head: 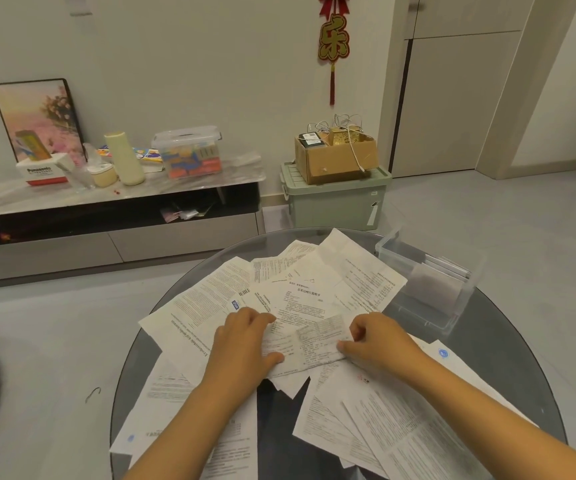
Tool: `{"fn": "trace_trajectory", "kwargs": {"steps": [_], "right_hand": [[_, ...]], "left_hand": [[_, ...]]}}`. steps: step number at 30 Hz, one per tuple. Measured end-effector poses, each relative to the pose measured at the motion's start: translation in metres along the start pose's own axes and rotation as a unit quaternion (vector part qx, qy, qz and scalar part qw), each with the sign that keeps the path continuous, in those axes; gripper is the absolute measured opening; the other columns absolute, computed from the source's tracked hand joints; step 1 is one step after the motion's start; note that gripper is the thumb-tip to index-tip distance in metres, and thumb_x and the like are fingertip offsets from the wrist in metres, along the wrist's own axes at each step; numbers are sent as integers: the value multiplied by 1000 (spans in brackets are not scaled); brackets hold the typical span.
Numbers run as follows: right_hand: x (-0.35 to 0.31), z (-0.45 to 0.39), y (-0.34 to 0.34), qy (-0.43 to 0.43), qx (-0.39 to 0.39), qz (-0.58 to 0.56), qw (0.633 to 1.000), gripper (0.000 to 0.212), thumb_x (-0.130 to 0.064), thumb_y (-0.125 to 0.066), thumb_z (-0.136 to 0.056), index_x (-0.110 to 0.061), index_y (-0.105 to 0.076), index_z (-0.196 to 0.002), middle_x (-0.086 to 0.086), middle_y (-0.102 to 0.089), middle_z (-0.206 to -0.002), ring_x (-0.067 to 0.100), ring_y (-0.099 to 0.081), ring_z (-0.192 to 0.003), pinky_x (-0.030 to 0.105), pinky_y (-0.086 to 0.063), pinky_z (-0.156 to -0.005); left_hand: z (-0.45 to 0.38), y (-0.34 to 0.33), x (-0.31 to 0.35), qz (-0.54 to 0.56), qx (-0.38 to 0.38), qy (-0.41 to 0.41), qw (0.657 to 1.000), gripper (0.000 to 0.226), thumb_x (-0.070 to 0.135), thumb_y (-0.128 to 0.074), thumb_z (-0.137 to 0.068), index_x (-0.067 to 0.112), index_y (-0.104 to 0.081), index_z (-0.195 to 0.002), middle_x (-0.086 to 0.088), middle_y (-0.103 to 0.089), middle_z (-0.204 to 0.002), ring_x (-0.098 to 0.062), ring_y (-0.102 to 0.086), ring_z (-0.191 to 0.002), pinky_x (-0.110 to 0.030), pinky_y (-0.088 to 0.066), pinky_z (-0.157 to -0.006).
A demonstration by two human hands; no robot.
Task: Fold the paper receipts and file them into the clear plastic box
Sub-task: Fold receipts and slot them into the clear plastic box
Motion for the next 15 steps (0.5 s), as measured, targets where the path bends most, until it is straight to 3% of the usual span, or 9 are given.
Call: {"fn": "trace_trajectory", "kwargs": {"steps": [3, 6, 11, 15], "right_hand": [[-4, 2, 1, 2, 13, -8, 1000, 33, -29, -65, -84, -18, -39, -66, -5, -48, -68, 7, -41, -58, 19, -34, -54], [-7, 5, 4, -9, 6, -85, 996, 30, -25, -65, -84, -16, -42, -68, 2, -64, -68, 9, -55, -52, 22, -44, -52], [-16, 21, 7, 4, -11, -174, 985, 21, -25, -61, -86, -13, -50, -73, 8, -70, -62, 16, -57, -51, 22, -45, -49], [-25, 34, 9, 70, 4, -178, 981, 22, -31, -63, -86, -15, -58, -71, 2, -68, -63, 13, -65, -55, 22, -48, -55]], "left_hand": [[2, 2, 9, -18, 1, -38, 999, 49, 42, -64, -84, 34, -47, -129, 13, -37, -125, -9, -26, -112, -22, -20, -102], [10, -6, 20, 58, -64, -79, 993, 45, 50, -60, -83, 37, -50, -126, 17, -40, -118, -4, -36, -110, -21, -34, -99], [20, -15, 34, 58, -80, -115, 988, 68, 61, -56, -81, 39, -31, -139, 17, -37, -128, -2, -37, -119, -23, -38, -96], [25, -16, 43, 87, -76, -138, 984, 63, 58, -51, -86, 39, -26, -141, 17, -42, -129, -2, -38, -119, -24, -39, -96]]}}
Point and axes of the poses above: each hand's wrist, its own z-axis away from the middle knuckle, its own y-axis out of the back of the hand, x = y × z, the point moved 4 cm from there along -z, towards the middle knuckle
